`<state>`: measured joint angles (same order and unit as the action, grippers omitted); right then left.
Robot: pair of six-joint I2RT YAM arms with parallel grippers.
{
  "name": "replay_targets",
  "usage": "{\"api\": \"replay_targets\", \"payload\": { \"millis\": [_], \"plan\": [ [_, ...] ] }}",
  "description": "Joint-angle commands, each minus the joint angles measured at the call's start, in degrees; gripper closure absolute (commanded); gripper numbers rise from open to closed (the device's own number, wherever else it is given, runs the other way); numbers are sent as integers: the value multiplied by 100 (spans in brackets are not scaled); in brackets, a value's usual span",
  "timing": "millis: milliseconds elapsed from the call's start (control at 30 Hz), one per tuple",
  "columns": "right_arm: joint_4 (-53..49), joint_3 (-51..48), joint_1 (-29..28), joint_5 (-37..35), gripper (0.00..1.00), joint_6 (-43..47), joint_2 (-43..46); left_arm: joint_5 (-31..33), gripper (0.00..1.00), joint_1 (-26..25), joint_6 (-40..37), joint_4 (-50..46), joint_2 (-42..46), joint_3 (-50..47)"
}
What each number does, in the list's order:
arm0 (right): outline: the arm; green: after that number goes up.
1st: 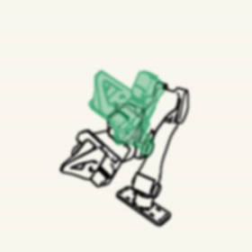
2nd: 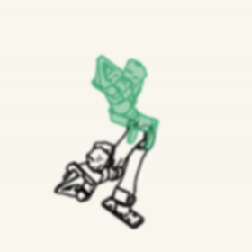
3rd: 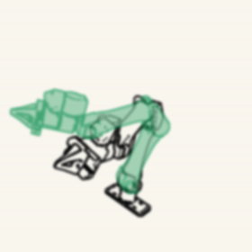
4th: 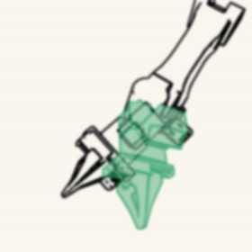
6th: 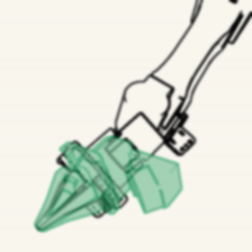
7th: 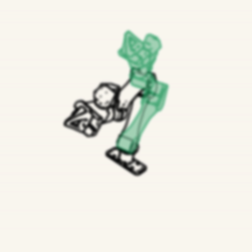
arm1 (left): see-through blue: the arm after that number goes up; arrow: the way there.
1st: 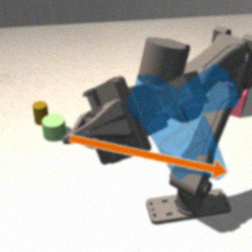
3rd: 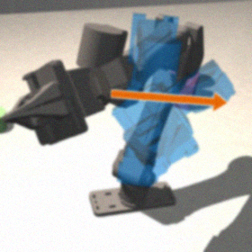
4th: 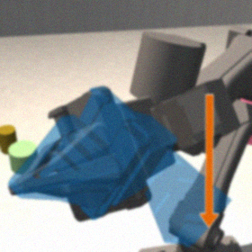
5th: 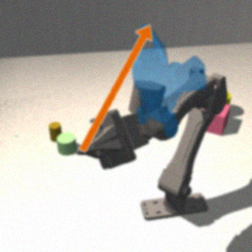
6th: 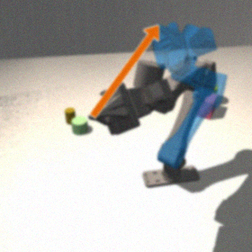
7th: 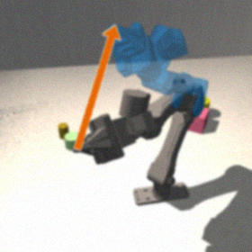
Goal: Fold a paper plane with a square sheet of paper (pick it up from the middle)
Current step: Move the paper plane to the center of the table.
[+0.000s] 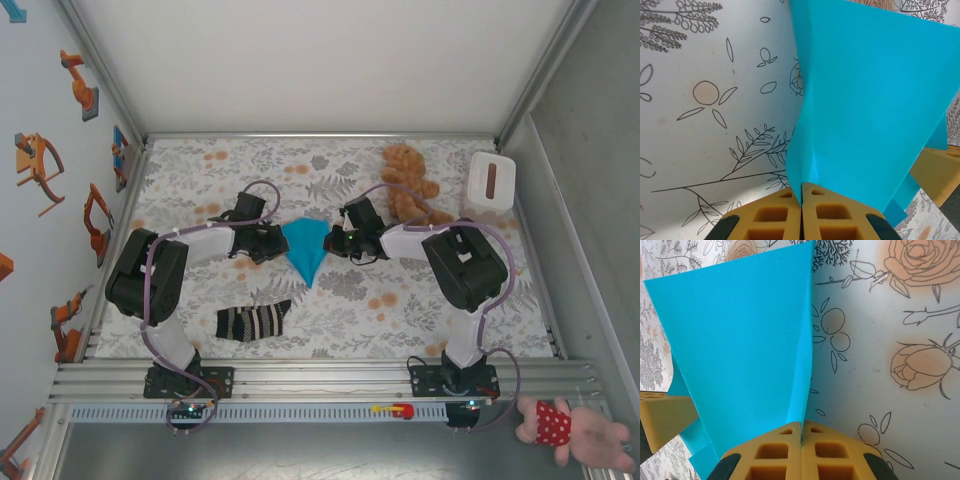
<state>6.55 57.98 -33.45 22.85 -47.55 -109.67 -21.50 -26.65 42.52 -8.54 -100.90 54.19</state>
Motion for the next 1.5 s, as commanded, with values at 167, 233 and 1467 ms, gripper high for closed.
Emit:
{"api": "replay_targets", "payload": {
  "millis": [167,233,1467],
  "plan": [
    [-311,93,59,-124,79,84,322,-179,92,-42,-157,94,-124,-50],
    [-473,83,58,-254,72,185,550,-208,92,-50,-157,105,-103,-56],
    [-2494,1425,-1415,-1359,46,1320,-102,-698,92,-68,98,274,93,23]
  ]
}}
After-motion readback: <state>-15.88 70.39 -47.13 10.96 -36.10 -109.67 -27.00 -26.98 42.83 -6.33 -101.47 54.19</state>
